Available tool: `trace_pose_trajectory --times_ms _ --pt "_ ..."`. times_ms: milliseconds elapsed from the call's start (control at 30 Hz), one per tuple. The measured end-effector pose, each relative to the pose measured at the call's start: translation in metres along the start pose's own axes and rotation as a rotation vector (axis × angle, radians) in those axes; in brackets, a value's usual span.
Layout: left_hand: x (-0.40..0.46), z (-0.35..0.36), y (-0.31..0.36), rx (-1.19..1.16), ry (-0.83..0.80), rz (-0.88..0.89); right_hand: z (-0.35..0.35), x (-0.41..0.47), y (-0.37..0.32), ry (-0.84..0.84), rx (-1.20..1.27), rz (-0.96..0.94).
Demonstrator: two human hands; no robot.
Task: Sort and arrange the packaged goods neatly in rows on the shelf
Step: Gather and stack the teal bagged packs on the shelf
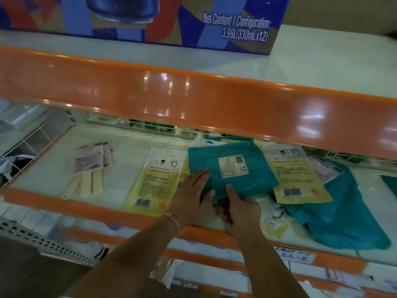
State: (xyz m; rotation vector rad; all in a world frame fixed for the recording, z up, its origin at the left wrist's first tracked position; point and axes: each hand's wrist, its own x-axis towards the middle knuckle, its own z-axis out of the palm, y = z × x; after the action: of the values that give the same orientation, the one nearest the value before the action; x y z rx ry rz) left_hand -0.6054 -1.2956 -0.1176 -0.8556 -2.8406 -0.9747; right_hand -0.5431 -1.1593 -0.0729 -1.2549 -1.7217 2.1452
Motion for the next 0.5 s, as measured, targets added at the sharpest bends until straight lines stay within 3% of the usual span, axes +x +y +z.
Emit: trace_pose_trajectory --times_ms 200,500 --pt "-0.004 -0.002 -0.001 -0.081 0.081 0.013 0.006 -0.001 -0.002 0.039 -0.138 -0.027" --pt "-0.007 -0.009 0.002 -0.168 0.204 0.092 -0.011 -0.015 0.011 0.105 0.079 -0.159"
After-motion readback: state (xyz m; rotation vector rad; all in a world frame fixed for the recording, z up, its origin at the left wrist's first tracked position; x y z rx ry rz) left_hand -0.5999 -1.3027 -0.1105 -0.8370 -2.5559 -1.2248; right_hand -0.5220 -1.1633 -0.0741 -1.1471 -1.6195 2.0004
